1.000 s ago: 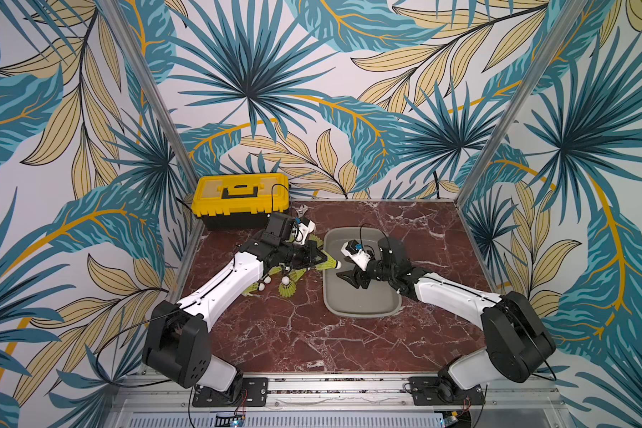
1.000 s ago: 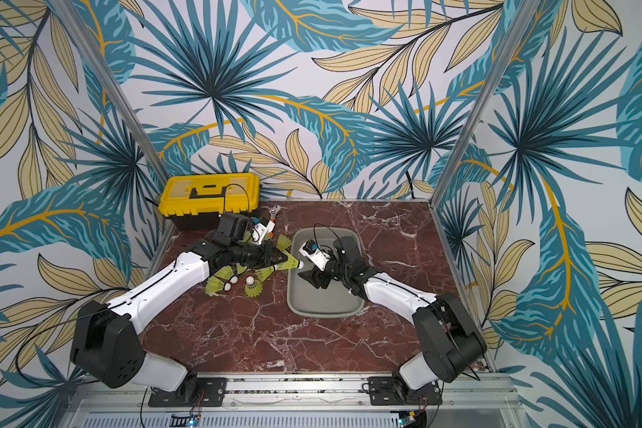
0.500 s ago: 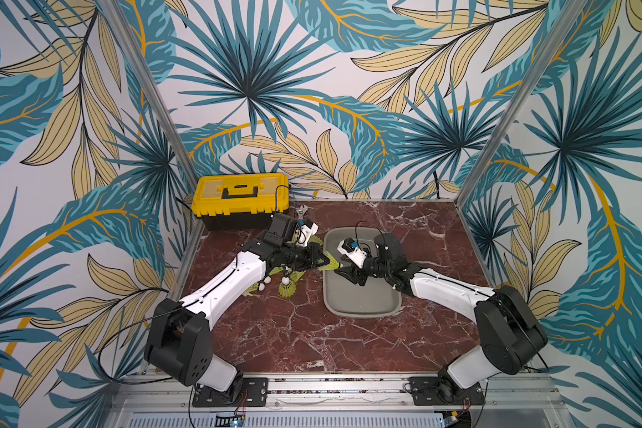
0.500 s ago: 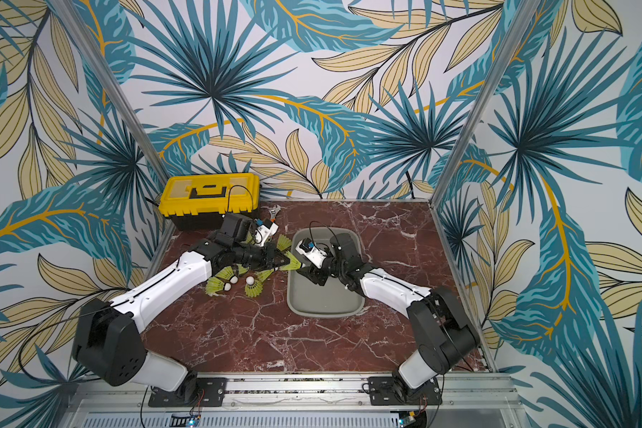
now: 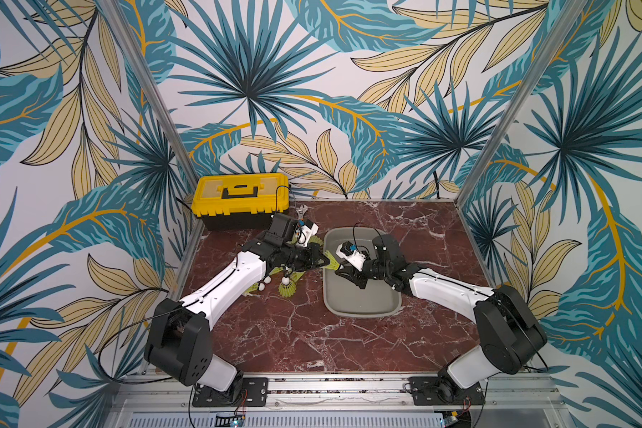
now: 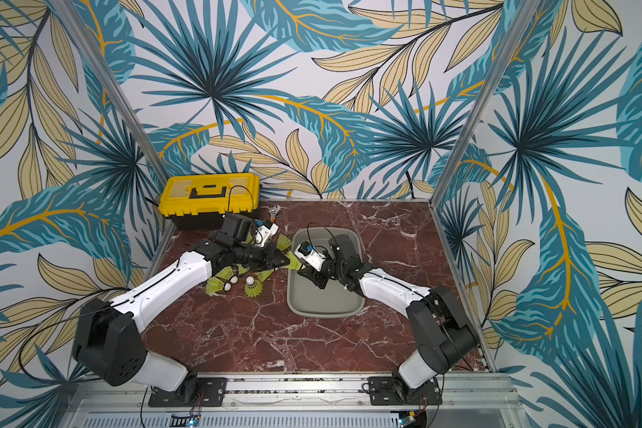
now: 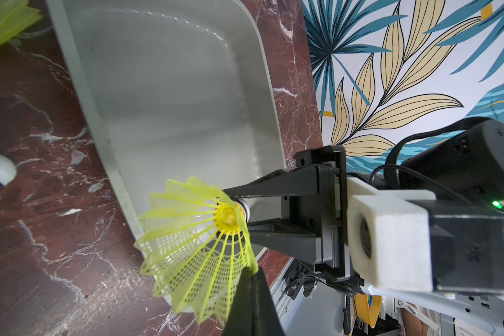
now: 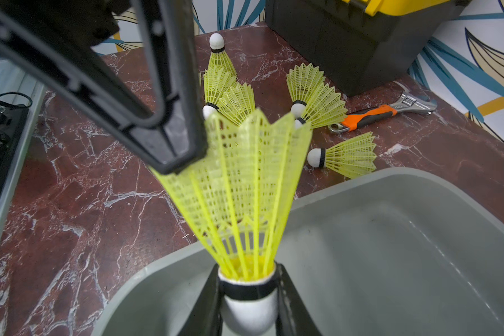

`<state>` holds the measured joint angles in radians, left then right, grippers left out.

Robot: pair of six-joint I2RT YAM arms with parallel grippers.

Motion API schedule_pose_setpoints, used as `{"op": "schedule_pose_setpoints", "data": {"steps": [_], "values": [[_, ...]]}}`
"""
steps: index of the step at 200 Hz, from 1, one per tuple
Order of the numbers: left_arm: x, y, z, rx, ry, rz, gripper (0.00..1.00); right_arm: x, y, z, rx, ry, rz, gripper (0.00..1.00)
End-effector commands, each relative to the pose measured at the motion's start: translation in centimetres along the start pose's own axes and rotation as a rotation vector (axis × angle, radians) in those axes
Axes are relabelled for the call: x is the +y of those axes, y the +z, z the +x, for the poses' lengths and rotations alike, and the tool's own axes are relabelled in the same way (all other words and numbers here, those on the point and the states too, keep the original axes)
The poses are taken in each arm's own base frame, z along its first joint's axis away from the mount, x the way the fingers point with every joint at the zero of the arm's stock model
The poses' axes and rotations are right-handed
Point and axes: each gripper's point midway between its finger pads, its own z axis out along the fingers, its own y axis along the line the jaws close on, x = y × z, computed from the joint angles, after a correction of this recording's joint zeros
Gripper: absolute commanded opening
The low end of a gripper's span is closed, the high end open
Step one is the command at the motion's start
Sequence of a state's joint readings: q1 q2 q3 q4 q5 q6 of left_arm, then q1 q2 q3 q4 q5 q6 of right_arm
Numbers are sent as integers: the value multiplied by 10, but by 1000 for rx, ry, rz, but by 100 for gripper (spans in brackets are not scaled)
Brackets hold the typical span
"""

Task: Put the shuttlecocks into the storage box
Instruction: Place the shuttlecock in the storage box.

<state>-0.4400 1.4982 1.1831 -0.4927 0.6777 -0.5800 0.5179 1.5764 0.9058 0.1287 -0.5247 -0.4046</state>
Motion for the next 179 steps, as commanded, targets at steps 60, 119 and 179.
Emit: {"op": "schedule_pose_setpoints", "data": {"steps": [60,119,179], "values": [[-17,-8,0,37,128,-10,22,4,-6,3,43,-8,-11,22],[-6,-2,-1,47,150,-71,31,6,-8,-1,36,-9,-20,22],[-18,-14,-9,-25,213,-70,37,4,-7,3,47,5,-10,19]]}}
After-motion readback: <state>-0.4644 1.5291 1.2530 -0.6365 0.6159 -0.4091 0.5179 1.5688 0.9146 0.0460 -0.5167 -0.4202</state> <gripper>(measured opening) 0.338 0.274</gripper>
